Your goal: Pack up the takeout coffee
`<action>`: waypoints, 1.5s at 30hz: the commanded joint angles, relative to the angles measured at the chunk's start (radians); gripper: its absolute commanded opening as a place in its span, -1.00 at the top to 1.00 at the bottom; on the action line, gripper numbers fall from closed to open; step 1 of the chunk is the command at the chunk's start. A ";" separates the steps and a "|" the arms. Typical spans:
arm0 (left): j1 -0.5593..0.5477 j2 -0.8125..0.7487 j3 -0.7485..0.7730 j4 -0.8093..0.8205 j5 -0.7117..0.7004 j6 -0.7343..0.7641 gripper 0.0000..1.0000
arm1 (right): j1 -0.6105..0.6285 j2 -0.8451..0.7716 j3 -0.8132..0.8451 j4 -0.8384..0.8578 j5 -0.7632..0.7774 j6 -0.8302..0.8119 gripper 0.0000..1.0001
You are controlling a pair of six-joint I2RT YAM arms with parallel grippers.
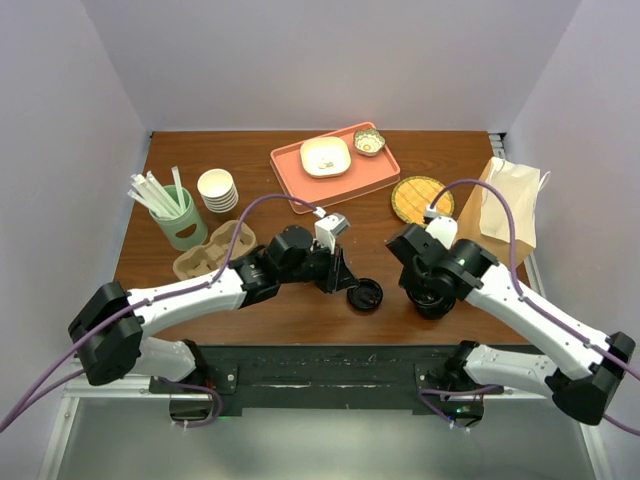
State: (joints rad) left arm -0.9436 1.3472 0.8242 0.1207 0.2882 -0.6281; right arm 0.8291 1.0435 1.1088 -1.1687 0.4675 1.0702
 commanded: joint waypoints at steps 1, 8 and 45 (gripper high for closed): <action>0.003 -0.081 0.000 -0.090 -0.092 0.073 0.76 | -0.082 0.039 -0.070 0.021 0.041 -0.064 0.92; 0.003 -0.201 -0.036 -0.167 -0.167 0.103 0.68 | -0.206 0.128 -0.104 0.103 0.013 -0.176 0.89; 0.002 -0.459 0.067 -0.461 -0.506 0.182 -0.12 | -0.047 0.284 -0.076 0.360 -0.196 -0.394 0.37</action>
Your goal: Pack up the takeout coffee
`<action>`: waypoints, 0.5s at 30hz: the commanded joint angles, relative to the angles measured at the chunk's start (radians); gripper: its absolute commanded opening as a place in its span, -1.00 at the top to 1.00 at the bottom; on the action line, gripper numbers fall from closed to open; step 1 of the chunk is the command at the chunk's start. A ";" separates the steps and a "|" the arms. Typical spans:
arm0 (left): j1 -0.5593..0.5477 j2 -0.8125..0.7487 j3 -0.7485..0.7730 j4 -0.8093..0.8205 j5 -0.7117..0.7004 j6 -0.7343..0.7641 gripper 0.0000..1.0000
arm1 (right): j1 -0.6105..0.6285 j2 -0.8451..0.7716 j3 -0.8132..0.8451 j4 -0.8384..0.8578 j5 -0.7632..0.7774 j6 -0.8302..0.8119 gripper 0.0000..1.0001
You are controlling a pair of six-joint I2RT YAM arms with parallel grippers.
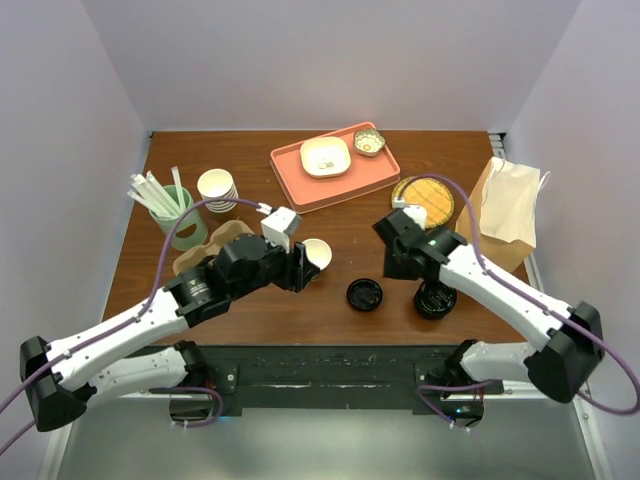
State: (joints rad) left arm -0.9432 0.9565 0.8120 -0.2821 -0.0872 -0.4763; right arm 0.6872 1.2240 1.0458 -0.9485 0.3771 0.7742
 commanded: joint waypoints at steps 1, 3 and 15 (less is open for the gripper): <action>0.003 -0.081 0.087 -0.074 -0.149 0.033 -0.13 | 0.113 0.129 -0.018 0.169 -0.134 -0.116 0.37; 0.003 -0.117 0.114 -0.117 -0.205 0.034 -0.14 | 0.161 0.184 -0.023 0.234 -0.164 -0.161 0.39; 0.003 -0.229 0.148 -0.227 -0.341 0.008 -0.19 | 0.267 0.410 -0.023 0.375 -0.161 -0.231 0.29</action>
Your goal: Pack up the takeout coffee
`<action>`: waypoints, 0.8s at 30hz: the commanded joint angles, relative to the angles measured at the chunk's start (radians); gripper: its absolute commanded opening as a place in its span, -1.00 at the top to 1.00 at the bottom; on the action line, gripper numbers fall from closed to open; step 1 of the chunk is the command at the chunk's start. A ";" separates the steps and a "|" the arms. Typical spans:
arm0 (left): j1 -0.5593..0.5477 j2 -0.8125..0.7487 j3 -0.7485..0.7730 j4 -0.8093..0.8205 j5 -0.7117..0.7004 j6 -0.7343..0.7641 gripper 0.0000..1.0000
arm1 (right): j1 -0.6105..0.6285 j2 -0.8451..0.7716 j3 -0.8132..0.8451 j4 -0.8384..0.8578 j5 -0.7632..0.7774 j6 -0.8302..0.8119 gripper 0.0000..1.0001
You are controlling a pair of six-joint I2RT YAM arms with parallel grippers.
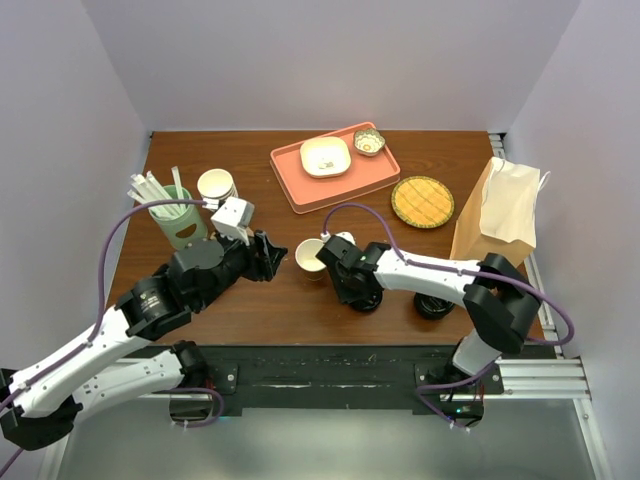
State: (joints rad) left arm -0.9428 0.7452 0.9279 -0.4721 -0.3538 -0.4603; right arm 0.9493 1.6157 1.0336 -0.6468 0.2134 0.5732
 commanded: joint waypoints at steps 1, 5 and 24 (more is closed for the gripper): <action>0.002 -0.023 0.034 -0.043 -0.082 -0.015 -0.20 | 0.005 0.026 -0.013 0.075 0.006 -0.029 0.29; 0.001 -0.035 0.031 -0.060 -0.103 -0.017 -0.22 | 0.012 0.064 -0.024 0.070 0.034 -0.019 0.32; 0.001 -0.112 -0.158 0.130 0.427 0.626 -0.13 | 0.016 -0.359 0.151 -0.037 -0.589 -0.159 0.93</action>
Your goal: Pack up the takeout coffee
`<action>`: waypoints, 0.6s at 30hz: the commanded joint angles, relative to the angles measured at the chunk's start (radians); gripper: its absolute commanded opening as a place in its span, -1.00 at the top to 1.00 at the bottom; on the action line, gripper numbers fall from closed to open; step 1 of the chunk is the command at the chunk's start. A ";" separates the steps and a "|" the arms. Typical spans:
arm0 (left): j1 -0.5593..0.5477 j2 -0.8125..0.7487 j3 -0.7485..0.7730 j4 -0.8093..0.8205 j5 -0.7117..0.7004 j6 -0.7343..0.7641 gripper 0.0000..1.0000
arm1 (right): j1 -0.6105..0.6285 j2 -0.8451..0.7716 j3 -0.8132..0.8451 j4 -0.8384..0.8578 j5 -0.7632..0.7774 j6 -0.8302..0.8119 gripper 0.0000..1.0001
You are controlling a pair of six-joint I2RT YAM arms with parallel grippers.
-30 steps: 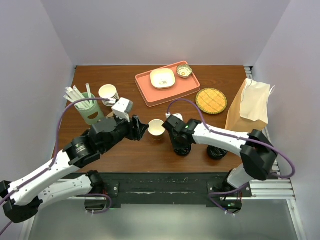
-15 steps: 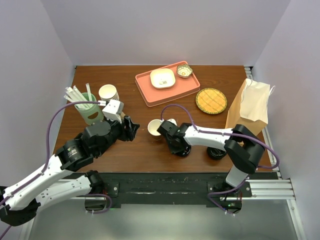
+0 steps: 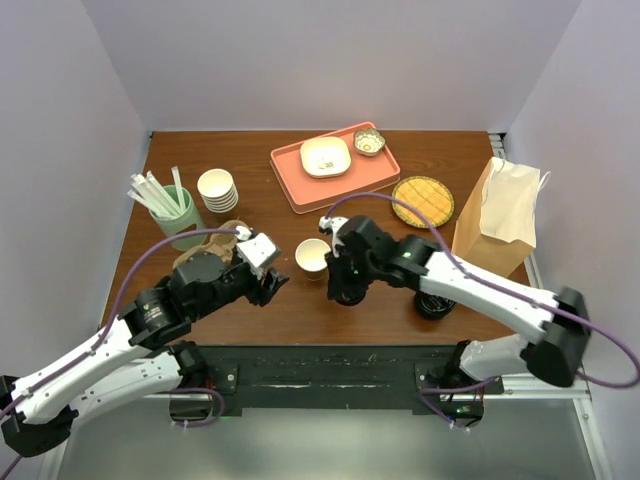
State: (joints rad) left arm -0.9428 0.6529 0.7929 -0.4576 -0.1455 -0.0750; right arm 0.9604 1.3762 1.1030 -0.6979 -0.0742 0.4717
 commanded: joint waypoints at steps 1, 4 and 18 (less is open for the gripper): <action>0.002 -0.022 -0.030 0.146 0.243 0.280 -0.12 | 0.005 -0.135 0.087 0.017 -0.346 -0.061 0.93; 0.002 -0.019 -0.035 0.174 0.383 0.398 -0.12 | 0.005 -0.152 0.106 0.006 -0.488 -0.070 0.95; 0.002 0.019 0.025 0.047 0.816 0.774 -0.19 | 0.005 -0.117 0.121 0.109 -0.771 -0.047 0.94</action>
State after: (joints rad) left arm -0.9428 0.6529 0.7586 -0.3897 0.4835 0.5659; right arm 0.9623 1.2587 1.2098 -0.6483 -0.7525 0.4259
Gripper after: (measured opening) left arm 0.593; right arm 0.070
